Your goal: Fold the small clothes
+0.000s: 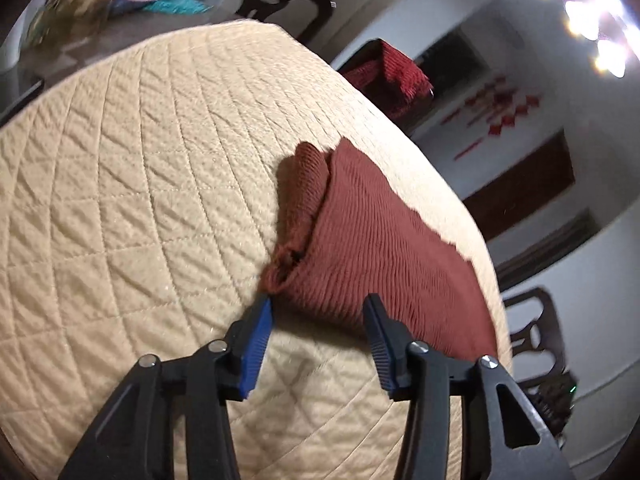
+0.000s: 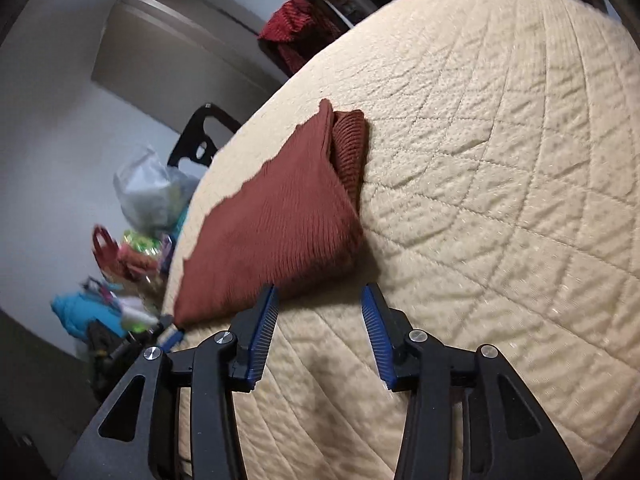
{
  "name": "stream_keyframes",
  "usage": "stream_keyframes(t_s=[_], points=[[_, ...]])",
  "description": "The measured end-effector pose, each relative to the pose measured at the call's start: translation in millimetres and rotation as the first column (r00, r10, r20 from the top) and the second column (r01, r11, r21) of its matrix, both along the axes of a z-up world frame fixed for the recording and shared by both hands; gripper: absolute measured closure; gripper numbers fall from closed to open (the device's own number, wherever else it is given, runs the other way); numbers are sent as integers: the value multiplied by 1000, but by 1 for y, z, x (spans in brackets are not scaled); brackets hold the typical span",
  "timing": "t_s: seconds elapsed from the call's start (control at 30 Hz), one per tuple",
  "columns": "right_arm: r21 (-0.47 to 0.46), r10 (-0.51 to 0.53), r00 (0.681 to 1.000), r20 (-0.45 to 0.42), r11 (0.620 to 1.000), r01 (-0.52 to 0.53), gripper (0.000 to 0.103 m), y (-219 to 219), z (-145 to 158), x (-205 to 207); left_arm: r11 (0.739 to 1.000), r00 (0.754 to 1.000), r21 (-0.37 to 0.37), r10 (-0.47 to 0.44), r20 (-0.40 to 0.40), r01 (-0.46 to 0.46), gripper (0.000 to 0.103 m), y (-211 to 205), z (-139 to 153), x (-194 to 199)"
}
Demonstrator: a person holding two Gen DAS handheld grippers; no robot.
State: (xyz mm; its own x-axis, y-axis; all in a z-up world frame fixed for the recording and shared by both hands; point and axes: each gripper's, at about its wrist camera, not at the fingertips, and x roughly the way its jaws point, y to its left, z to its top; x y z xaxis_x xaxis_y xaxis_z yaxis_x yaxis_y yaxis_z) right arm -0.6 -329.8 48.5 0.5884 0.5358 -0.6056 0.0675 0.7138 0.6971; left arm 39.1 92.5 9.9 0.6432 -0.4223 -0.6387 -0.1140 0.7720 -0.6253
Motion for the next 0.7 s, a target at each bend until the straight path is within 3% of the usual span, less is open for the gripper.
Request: stream_keyframes(t_s=[0.13, 0.37, 0.4, 0.47, 0.7], points=[[61, -22, 1000, -11, 998, 23, 59, -3, -2, 14, 999, 999, -8, 35, 3, -35, 52, -3, -1, 9], [38, -41, 999, -20, 998, 41, 59, 2, -1, 29, 998, 998, 42, 52, 22, -53, 54, -10, -1, 18], [30, -36, 999, -18, 999, 36, 61, 3, -1, 30, 997, 998, 57, 54, 24, -55, 58, -12, 0, 20], [4, -22, 999, -30, 1000, 22, 80, 8, -2, 34, 996, 999, 74, 40, 19, -41, 68, -15, -2, 25], [4, 4, 1000, 2, 1000, -4, 85, 4, 8, 25, 998, 999, 69, 5, 45, -9, 91, -6, 8, 9]])
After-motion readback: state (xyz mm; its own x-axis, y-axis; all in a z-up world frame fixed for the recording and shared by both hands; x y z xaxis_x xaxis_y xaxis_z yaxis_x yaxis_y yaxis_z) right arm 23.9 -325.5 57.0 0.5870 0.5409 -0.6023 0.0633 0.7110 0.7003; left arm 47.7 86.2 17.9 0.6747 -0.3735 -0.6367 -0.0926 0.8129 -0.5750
